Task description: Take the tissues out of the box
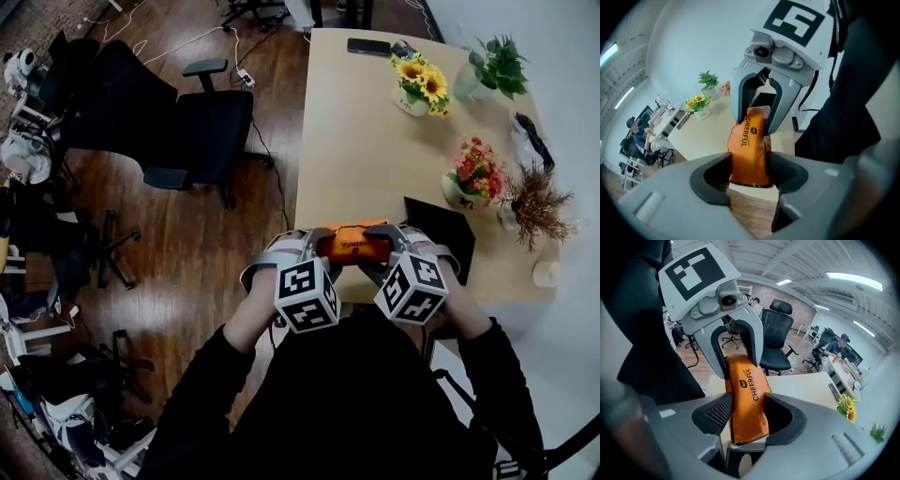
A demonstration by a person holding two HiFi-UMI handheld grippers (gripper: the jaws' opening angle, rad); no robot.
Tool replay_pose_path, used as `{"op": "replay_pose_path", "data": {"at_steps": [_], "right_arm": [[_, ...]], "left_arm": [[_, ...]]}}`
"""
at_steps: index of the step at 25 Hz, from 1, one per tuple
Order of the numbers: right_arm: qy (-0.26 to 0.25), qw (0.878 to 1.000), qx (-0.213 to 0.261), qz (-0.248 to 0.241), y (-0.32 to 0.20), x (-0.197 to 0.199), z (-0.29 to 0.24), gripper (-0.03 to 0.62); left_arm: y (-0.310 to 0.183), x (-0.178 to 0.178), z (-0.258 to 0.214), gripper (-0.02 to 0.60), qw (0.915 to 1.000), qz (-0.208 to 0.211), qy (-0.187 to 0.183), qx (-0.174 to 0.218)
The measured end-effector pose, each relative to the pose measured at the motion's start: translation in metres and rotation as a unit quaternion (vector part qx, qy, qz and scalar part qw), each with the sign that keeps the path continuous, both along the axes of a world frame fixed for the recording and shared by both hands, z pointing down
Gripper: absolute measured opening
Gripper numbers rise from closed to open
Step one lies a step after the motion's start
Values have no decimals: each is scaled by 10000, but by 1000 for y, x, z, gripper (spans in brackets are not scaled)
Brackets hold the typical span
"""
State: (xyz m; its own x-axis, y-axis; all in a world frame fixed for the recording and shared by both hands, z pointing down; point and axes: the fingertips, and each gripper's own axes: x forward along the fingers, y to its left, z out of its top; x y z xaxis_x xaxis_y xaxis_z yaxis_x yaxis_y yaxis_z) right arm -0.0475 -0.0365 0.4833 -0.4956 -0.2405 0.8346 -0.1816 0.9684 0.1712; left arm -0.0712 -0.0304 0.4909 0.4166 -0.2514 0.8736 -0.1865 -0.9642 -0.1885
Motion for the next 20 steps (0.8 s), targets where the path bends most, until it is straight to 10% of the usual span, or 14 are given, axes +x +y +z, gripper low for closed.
{"op": "replay_pose_path", "data": {"at_steps": [20], "right_arm": [[230, 9993, -243, 186, -8, -10, 96, 206]], "left_arm": [[-8, -10, 95, 221, 9986, 52, -396, -345]]}}
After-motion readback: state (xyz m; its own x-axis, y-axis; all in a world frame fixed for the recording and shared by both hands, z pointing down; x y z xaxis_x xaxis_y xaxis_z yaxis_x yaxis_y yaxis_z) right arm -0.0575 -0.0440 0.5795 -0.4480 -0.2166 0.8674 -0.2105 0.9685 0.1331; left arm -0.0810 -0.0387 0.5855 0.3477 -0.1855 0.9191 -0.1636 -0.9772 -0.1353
